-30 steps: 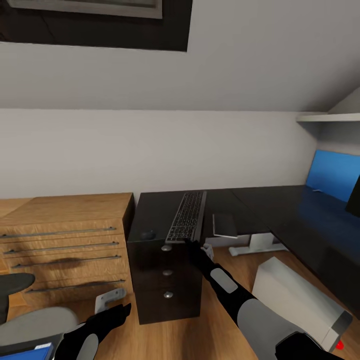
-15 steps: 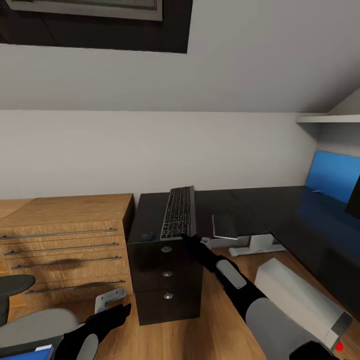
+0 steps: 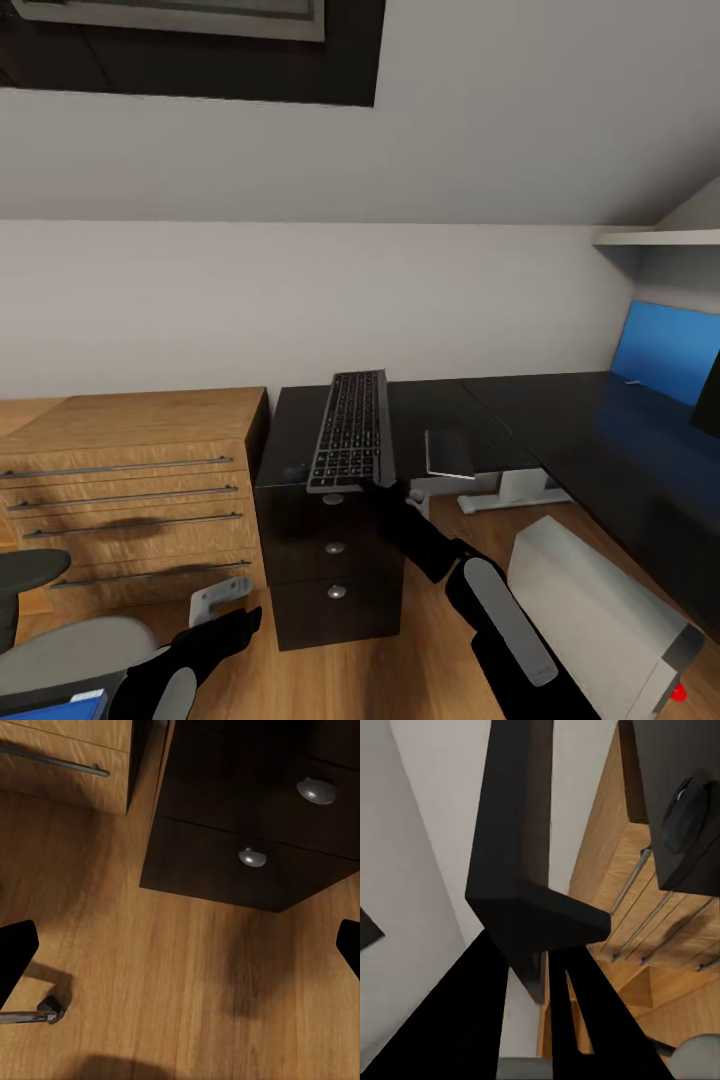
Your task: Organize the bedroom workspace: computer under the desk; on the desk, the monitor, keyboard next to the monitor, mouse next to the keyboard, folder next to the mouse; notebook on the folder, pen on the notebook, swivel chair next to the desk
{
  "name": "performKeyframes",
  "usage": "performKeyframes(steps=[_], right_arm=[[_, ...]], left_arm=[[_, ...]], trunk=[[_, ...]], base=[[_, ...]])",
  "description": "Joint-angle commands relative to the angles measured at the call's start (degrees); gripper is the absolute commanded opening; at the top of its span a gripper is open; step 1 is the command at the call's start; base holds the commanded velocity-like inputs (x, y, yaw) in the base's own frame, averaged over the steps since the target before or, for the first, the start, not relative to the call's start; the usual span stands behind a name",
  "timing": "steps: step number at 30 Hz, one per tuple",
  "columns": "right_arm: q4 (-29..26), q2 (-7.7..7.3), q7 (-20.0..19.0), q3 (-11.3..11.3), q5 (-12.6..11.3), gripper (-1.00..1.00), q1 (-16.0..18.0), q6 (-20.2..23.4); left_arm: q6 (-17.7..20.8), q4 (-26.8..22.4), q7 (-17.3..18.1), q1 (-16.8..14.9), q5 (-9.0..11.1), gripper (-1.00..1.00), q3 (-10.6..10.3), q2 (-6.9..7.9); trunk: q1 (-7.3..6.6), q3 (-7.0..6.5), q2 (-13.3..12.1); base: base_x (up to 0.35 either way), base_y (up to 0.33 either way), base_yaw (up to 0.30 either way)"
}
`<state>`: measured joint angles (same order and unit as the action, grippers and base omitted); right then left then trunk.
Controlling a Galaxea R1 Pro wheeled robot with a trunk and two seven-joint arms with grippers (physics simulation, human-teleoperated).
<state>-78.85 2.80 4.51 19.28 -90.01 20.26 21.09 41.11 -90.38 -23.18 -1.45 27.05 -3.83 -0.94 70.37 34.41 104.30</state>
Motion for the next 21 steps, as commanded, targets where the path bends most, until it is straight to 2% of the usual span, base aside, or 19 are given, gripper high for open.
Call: performKeyframes(steps=[1,4,5,6,8,13,21], right_arm=[[-1.28,-0.44,0.64,-0.03,-1.85,-1.00,-0.66,0.13],[-2.53,-1.55,0.89,-0.01,-3.21,-1.00,-1.39,0.21],[-3.11,-3.46,0.99,-0.03,-5.11,-1.00,-1.76,0.39],[-3.27,-4.64,1.01,-0.02,-6.18,-1.00,-1.82,0.48],[-3.38,-5.53,0.98,-0.03,-7.47,-1.00,-1.86,0.56],[-3.10,-6.04,0.87,-0.03,-10.19,-1.00,-1.94,0.17],[-2.33,-6.07,0.85,-0.09,-11.29,-1.00,-1.95,0.09]], left_arm=[[0.12,-0.06,-0.55,-0.04,0.60,1.00,-0.04,0.02],[0.12,-0.06,-0.55,-0.04,0.57,1.00,-0.04,0.01],[0.11,-0.08,-0.55,-0.04,0.56,1.00,-0.04,-0.01],[0.11,-0.07,-0.55,-0.04,0.55,1.00,-0.04,-0.02],[0.08,-0.07,-0.55,-0.04,0.55,1.00,-0.09,-0.02],[0.03,-0.06,-0.55,-0.04,0.55,1.00,-0.08,-0.03],[0.06,-0.06,-0.55,-0.04,0.48,1.00,-0.05,0.03]], trunk=[[0.00,0.06,0.03],[0.00,0.06,0.03],[0.00,0.06,0.03],[0.00,0.06,0.03],[0.00,0.06,0.03],[0.00,0.06,0.03],[0.00,0.06,0.03]], base=[[0.000,0.000,0.000],[0.000,0.000,0.000],[0.000,0.000,0.000],[-0.016,-0.033,0.000],[-0.061,-0.076,0.000],[-0.191,-0.174,0.000],[-0.255,-0.218,0.009]])
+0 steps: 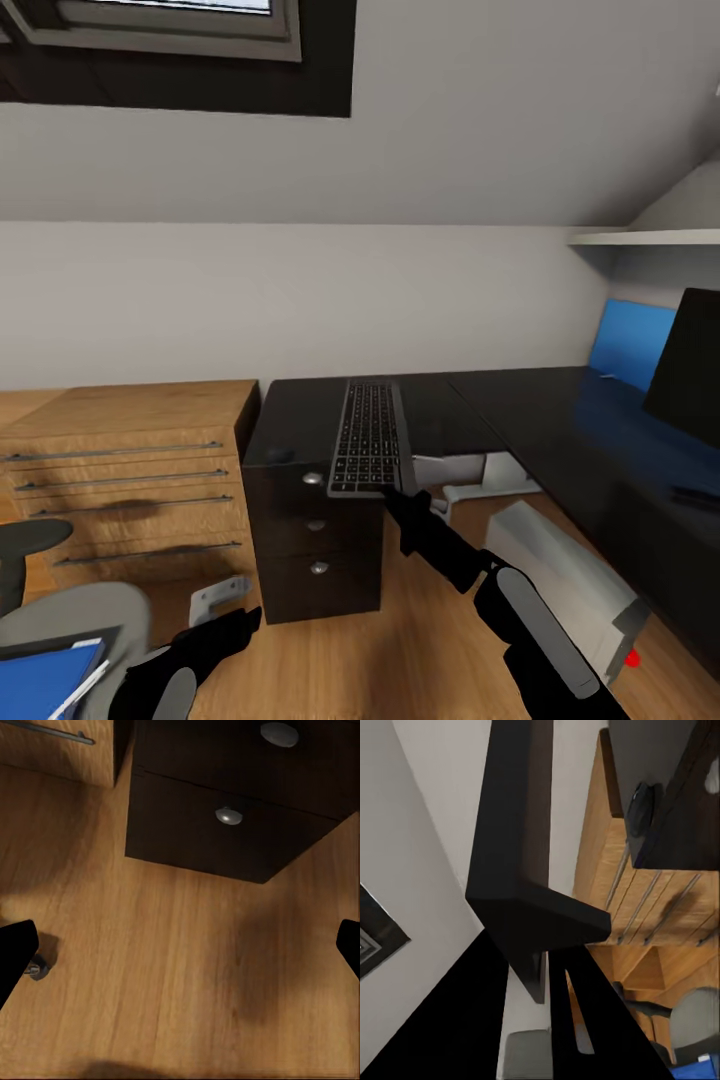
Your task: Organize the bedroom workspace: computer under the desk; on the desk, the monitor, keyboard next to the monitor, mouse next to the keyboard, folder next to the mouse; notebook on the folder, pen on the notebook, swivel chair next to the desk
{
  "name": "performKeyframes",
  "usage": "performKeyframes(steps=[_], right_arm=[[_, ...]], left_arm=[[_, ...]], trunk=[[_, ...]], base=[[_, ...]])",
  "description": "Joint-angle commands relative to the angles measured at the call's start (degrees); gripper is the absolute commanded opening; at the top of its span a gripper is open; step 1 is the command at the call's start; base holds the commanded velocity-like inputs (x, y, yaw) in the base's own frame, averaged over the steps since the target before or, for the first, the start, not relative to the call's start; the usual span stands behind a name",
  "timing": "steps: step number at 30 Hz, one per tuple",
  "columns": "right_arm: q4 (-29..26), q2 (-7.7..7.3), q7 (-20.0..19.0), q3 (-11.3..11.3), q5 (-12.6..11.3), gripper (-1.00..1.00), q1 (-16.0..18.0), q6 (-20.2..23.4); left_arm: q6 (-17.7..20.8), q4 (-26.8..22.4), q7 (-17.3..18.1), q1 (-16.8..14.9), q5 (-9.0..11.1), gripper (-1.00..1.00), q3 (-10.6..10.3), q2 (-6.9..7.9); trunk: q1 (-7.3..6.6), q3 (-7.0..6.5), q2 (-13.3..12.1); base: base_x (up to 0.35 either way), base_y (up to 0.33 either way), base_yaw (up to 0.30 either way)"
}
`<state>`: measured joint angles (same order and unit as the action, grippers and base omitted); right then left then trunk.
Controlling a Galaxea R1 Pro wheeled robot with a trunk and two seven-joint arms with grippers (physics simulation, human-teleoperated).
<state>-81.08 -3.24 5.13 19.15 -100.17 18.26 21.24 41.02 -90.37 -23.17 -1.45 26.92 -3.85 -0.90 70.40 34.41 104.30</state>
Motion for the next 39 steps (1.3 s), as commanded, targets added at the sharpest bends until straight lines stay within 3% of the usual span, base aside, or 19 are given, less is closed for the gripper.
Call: performKeyframes(steps=[1,20,39], right_arm=[[-0.03,-0.03,0.24,0.06,-1.11,-1.00,0.03,-0.06],[0.05,-0.02,0.21,0.01,-1.08,-1.00,0.04,-0.06],[0.03,-0.15,0.17,-0.07,-1.08,-1.00,0.04,-0.06]], left_arm=[[0.12,-0.07,-0.56,-0.04,0.62,1.00,-0.06,-0.03],[0.11,-0.07,-0.56,-0.04,0.67,1.00,-0.05,-0.03],[0.19,-0.07,-0.56,-0.04,0.67,1.00,-0.02,0.00]], trunk=[[-0.03,0.06,0.04],[-0.03,0.06,0.04],[-0.03,0.06,0.04]], base=[[-0.260,-0.221,0.126],[-0.260,-0.233,0.234],[-0.292,-0.146,0.014]])
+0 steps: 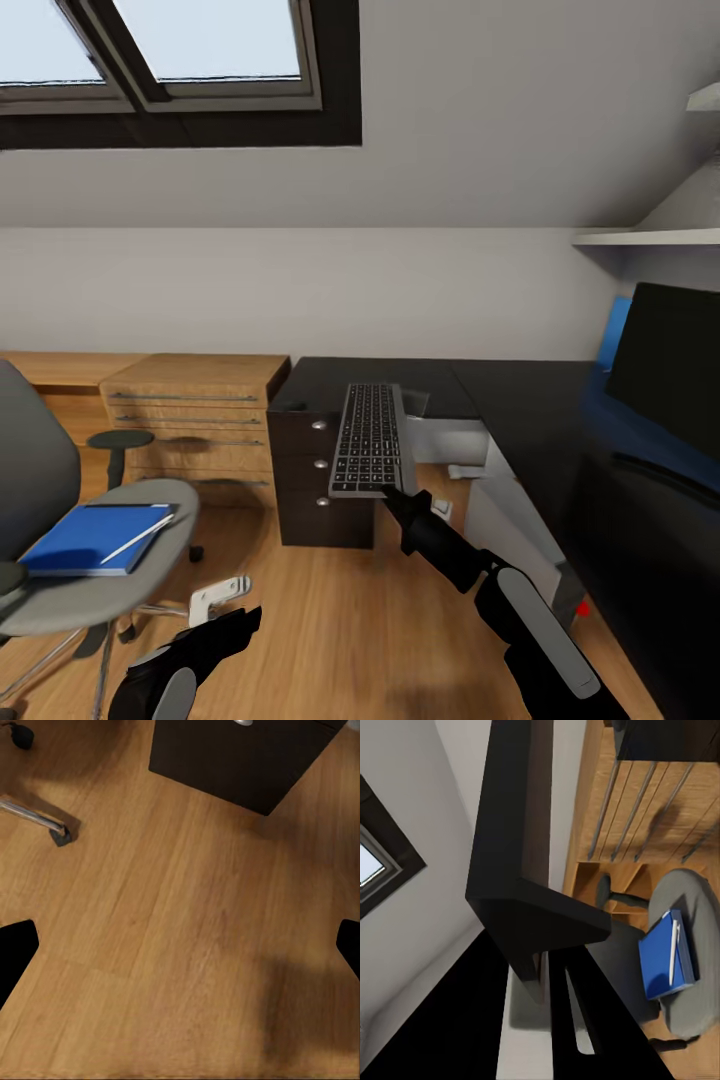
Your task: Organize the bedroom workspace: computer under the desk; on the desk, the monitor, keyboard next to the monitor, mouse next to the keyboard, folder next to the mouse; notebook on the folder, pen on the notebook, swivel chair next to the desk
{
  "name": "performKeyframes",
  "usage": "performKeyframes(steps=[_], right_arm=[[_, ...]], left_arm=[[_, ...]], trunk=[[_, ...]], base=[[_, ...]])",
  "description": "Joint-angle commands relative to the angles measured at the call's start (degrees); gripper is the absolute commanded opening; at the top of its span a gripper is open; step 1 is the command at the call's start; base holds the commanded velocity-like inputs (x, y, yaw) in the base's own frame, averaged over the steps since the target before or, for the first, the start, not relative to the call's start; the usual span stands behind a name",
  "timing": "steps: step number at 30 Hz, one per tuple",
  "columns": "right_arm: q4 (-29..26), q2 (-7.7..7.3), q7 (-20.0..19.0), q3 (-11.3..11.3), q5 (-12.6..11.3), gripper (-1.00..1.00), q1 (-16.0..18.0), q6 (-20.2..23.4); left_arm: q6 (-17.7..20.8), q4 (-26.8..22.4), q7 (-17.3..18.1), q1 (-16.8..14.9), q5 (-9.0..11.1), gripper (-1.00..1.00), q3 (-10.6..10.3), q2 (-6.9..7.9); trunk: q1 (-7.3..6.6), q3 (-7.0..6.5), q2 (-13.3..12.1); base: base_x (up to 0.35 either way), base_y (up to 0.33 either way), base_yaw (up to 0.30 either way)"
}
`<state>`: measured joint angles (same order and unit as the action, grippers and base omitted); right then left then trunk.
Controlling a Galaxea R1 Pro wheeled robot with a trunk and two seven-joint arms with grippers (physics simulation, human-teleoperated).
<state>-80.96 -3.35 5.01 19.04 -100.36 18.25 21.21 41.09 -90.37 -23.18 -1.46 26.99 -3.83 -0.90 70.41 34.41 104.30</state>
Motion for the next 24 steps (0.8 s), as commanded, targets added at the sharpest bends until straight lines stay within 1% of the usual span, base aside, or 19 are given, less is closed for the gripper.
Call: performKeyframes(steps=[1,24], right_arm=[[-0.14,-0.05,0.29,0.04,-0.89,-1.00,0.05,-0.03],[-0.60,-0.08,0.27,0.01,-0.89,-1.00,0.04,0.31]], left_arm=[[0.13,-0.07,-0.55,-0.04,0.60,1.00,-0.03,-0.01],[0.05,-0.07,-0.55,-0.04,0.60,1.00,-0.05,-0.02]], trunk=[[-0.04,0.06,0.04],[-0.04,0.06,0.04]], base=[[-0.333,-0.010,0.000],[-0.335,-0.001,0.000]])
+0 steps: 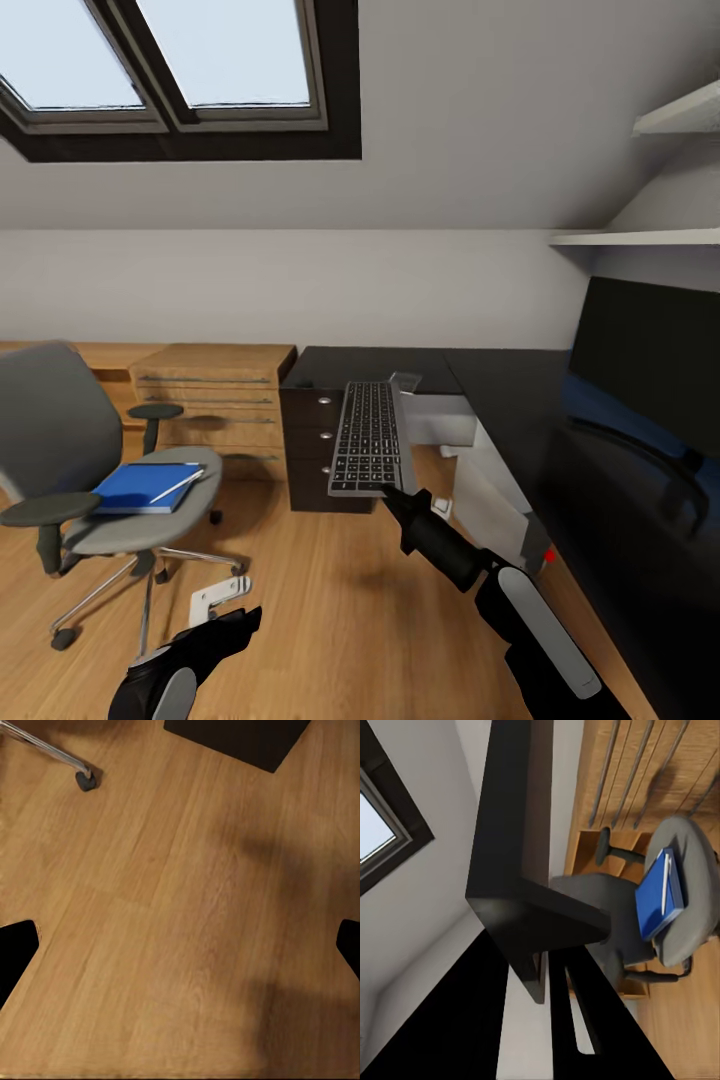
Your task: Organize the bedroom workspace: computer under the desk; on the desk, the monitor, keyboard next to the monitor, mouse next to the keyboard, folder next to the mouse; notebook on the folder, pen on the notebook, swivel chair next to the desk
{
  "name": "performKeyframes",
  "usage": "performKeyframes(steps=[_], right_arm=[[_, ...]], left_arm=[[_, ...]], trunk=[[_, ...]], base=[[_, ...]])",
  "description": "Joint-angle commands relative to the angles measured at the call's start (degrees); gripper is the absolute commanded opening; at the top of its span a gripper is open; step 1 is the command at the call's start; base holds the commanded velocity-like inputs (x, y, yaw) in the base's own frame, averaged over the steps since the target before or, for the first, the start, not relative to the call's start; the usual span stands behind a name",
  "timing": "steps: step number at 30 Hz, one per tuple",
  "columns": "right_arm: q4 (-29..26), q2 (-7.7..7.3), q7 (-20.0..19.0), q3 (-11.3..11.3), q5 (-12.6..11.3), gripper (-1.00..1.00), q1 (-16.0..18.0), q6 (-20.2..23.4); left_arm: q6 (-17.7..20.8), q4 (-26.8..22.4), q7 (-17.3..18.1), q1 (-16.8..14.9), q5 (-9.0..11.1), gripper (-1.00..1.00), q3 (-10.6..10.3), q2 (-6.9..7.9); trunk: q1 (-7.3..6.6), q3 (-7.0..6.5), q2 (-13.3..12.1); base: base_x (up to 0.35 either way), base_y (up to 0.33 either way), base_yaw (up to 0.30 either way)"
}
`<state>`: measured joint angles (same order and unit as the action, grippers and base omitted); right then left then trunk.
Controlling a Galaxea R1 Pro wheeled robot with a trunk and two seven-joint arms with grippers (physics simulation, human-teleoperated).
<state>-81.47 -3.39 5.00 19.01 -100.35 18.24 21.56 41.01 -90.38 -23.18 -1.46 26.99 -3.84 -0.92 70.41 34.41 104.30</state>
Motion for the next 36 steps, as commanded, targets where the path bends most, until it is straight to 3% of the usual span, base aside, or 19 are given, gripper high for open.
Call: performKeyframes(steps=[1,9,16,30,36], right_arm=[[-0.09,-0.04,0.28,0.04,-0.90,-1.00,0.05,-0.03],[-0.09,-0.04,0.28,0.00,-0.90,-1.00,0.05,-0.03],[-0.09,-0.04,0.27,-0.02,-0.90,-1.00,0.05,-0.03],[-0.06,0.04,0.33,-0.06,-0.90,-1.00,0.06,-0.29],[-0.09,0.03,0.36,-0.92,-0.90,-1.00,0.05,-0.29]], left_arm=[[0.13,-0.07,-0.55,-0.04,0.60,1.00,-0.05,-0.01],[0.11,-0.08,-0.55,-0.04,0.60,1.00,-0.06,-0.04],[0.13,-0.11,-0.55,-0.04,0.64,1.00,-0.09,-0.05],[0.21,-0.15,-0.56,-0.04,0.78,1.00,-0.06,-0.15],[0.21,-0.15,-0.55,-0.04,0.78,1.00,-0.03,-0.14]], trunk=[[-0.04,0.06,0.04],[-0.04,0.06,0.04],[-1.58,-1.20,-2.77],[-4.65,-3.71,-8.39],[-4.65,-3.71,-8.39]], base=[[-0.335,0.000,0.000],[-0.335,0.000,0.000],[-0.309,0.000,0.000],[-0.020,0.000,0.000],[0.000,0.000,0.000]])
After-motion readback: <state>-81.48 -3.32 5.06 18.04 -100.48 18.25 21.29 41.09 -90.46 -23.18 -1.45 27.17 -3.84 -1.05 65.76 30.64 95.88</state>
